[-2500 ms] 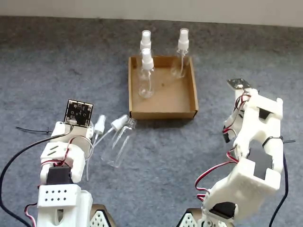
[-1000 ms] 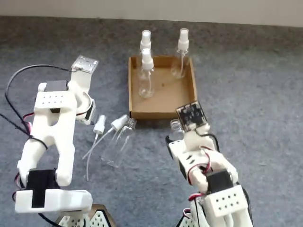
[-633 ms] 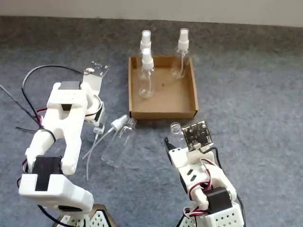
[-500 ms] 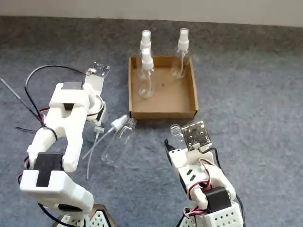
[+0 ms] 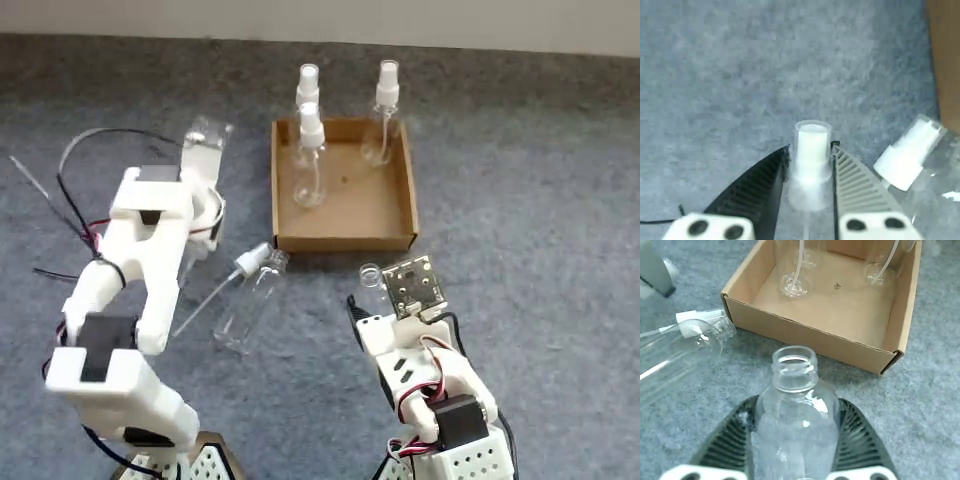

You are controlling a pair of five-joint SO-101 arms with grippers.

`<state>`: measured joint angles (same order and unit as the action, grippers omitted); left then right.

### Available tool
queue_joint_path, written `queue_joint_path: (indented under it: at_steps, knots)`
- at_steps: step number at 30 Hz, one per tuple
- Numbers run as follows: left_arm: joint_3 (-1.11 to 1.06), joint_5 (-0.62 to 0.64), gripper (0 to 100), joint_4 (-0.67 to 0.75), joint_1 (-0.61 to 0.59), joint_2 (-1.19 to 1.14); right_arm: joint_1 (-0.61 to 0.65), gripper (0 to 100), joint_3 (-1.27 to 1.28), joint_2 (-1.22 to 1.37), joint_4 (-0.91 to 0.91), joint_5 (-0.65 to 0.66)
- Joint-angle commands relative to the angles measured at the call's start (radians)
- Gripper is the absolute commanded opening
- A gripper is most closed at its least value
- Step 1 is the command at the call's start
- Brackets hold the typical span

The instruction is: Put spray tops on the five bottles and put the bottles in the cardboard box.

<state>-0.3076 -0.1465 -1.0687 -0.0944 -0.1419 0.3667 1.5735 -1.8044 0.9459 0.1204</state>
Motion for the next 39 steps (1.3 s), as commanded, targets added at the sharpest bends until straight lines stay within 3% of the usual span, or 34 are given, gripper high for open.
queue_joint_path:
  at_steps: [1,6,9,13,17,22,26,31,39]
  knots:
    - [0.203,0.011,4,-0.121,-0.031,0.197,0.002,0.4,-0.042,0.013,-0.039,-0.002]
    - [0.493,0.083,4,-0.27,-0.024,0.363,0.004,0.4,-0.117,0.016,-0.107,-0.002]
    - [0.654,0.12,4,-0.339,0.041,0.453,0.004,0.4,-0.183,0.027,-0.125,-0.002]
    - [0.805,0.158,4,-0.436,0.203,0.57,0.012,0.4,-0.291,0.156,-0.131,-0.012]
    - [0.843,0.173,4,-0.45,0.398,0.682,0.127,0.4,-0.398,0.292,-0.232,-0.112]
    - [0.842,0.169,4,-0.341,0.545,0.759,0.294,0.4,-0.371,0.354,-0.484,-0.15]
    - [0.842,0.169,4,-0.193,0.607,0.759,0.334,0.4,-0.246,0.346,-0.625,-0.147]
    - [0.768,0.169,4,-0.072,0.679,0.725,0.331,0.4,-0.196,0.334,-0.638,-0.109]
    - [0.593,0.167,4,-0.023,0.748,0.699,0.326,0.4,-0.186,0.288,-0.628,-0.095]
